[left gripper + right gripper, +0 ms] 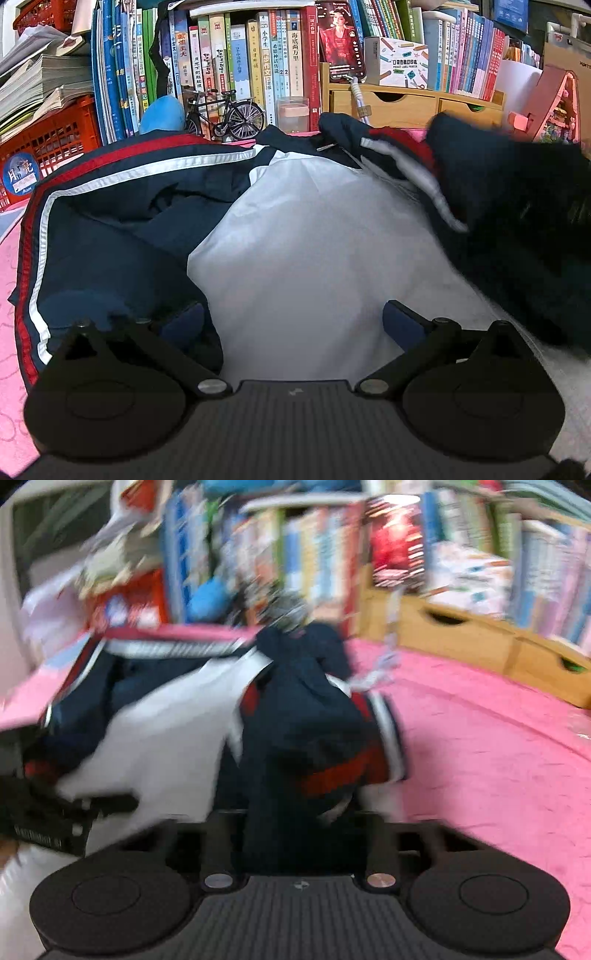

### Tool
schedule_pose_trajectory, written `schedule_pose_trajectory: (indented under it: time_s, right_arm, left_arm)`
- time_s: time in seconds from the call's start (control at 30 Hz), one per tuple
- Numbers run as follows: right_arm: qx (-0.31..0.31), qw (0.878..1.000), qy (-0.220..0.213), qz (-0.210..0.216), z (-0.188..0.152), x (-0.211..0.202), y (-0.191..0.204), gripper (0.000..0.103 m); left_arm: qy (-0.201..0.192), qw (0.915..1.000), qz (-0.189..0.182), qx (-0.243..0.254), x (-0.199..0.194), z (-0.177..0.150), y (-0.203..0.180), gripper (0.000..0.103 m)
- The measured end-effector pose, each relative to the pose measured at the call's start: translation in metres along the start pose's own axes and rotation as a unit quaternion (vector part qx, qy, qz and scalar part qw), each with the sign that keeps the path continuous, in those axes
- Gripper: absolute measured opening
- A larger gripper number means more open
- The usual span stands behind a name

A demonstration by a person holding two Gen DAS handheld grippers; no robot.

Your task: Fold clothes

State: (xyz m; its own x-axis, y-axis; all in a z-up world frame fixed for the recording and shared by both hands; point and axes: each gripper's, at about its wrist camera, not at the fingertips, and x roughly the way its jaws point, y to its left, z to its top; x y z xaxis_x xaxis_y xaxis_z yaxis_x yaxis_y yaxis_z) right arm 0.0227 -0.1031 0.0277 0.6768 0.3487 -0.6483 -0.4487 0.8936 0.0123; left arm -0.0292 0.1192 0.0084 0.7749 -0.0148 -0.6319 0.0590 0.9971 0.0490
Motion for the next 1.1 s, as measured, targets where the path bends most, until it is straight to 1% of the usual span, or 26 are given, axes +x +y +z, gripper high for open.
schedule_pose_trajectory:
  time_s: [0.07,0.1,0.17,0.2,0.23,0.27,0.3,0.33,0.37,0.4,0.43,0.47,0.5,0.53,0.57,0.6,0.63,0.67,0.73,0.8,0.9,0.97,1.03,1.07,1.1]
  right_arm:
    - [0.016,0.999,-0.025,-0.038,0.011,-0.019,-0.026,0.012]
    - [0.023,0.997,-0.042,-0.069,0.016,-0.037,-0.044,0.011]
    - [0.046,0.986,-0.081,-0.136,0.023,-0.072,-0.082,0.011]
    - [0.059,0.978,-0.104,-0.172,0.024,-0.091,-0.101,0.011]
    - [0.076,0.963,-0.136,-0.221,0.023,-0.112,-0.12,0.011]
    - [0.09,0.943,-0.172,-0.27,0.021,-0.129,-0.141,0.012]
    - [0.098,0.928,-0.198,-0.301,0.015,-0.141,-0.157,0.013]
    - [0.105,0.916,-0.209,-0.327,0.01,-0.149,-0.174,0.026]
    - [0.112,0.912,-0.19,-0.346,0.005,-0.15,-0.19,0.05]
    - [0.121,0.91,-0.165,-0.36,-0.001,-0.15,-0.206,0.06]
    - [0.134,0.913,-0.127,-0.363,-0.009,-0.146,-0.221,0.069]
    - [0.146,0.918,-0.098,-0.356,-0.017,-0.14,-0.23,0.072]
    - [0.155,0.922,-0.074,-0.348,-0.027,-0.133,-0.236,0.072]
    - [0.16,0.924,-0.054,-0.342,-0.036,-0.127,-0.239,0.075]
    - [0.156,0.925,-0.042,-0.343,-0.044,-0.122,-0.239,0.083]
    - [0.15,0.925,-0.034,-0.347,-0.051,-0.118,-0.237,0.087]
    - [0.138,0.924,-0.031,-0.355,-0.057,-0.114,-0.232,0.095]
    - [0.128,0.922,-0.029,-0.365,-0.063,-0.11,-0.228,0.101]
    - [0.124,0.915,-0.033,-0.382,-0.071,-0.107,-0.221,0.103]
    - [0.143,0.917,-0.039,-0.37,-0.075,-0.106,-0.221,0.103]
    - [0.176,0.924,-0.062,-0.335,-0.075,-0.107,-0.22,0.103]
    - [0.198,0.926,-0.087,-0.309,-0.07,-0.109,-0.219,0.103]
    - [0.221,0.924,-0.106,-0.292,-0.058,-0.105,-0.222,0.103]
    - [0.232,0.922,-0.106,-0.292,-0.051,-0.1,-0.226,0.103]
    - [0.242,0.92,-0.097,-0.294,-0.044,-0.091,-0.231,0.103]
  left_arm:
    - [0.0,1.0,0.0,0.0,0.0,0.0,0.0,0.103]
    - [0.0,1.0,-0.001,0.0,0.0,0.0,0.0,0.103]
    - [0.0,1.0,-0.001,-0.001,0.0,0.0,0.001,0.103]
    - [0.0,1.0,-0.001,-0.001,0.0,0.0,0.001,0.103]
    - [0.0,1.0,-0.001,-0.001,0.0,0.0,0.001,0.103]
    - [0.0,1.0,-0.002,-0.001,0.0,0.0,0.001,0.103]
    - [0.0,1.0,-0.002,0.0,0.0,0.0,0.001,0.103]
    - [0.0,1.0,-0.003,0.0,0.0,0.0,0.001,0.103]
    - [0.0,1.0,-0.003,0.001,0.0,0.0,0.002,0.103]
    - [0.001,1.0,-0.004,0.001,0.0,0.0,0.002,0.103]
    - [0.001,1.0,-0.004,0.001,0.0,0.0,0.003,0.103]
    - [0.001,1.0,-0.004,0.001,0.0,0.0,0.003,0.103]
    - [0.001,1.0,-0.004,0.001,0.0,0.0,0.003,0.103]
    - [0.001,1.0,-0.004,0.001,0.0,0.0,0.003,0.103]
    - [0.001,1.0,-0.004,0.002,0.0,0.0,0.003,0.103]
    - [0.001,1.0,-0.004,0.002,0.0,0.0,0.003,0.103]
    - [0.001,1.0,-0.004,0.002,0.0,0.0,0.003,0.103]
    - [0.001,1.0,-0.004,0.002,0.0,0.0,0.003,0.103]
    - [0.001,1.0,-0.005,0.003,0.0,0.0,0.003,0.103]
    - [0.001,1.0,-0.005,0.003,0.0,0.0,0.003,0.103]
    - [0.001,1.0,-0.005,0.003,-0.001,0.0,0.003,0.103]
    - [0.001,1.0,-0.005,0.002,-0.001,0.0,0.003,0.103]
    - [0.001,1.0,-0.005,0.002,-0.001,0.0,0.003,0.103]
    - [0.001,1.0,-0.005,0.002,-0.001,0.0,0.003,0.103]
    - [0.001,1.0,-0.005,0.002,0.0,0.0,0.003,0.103]
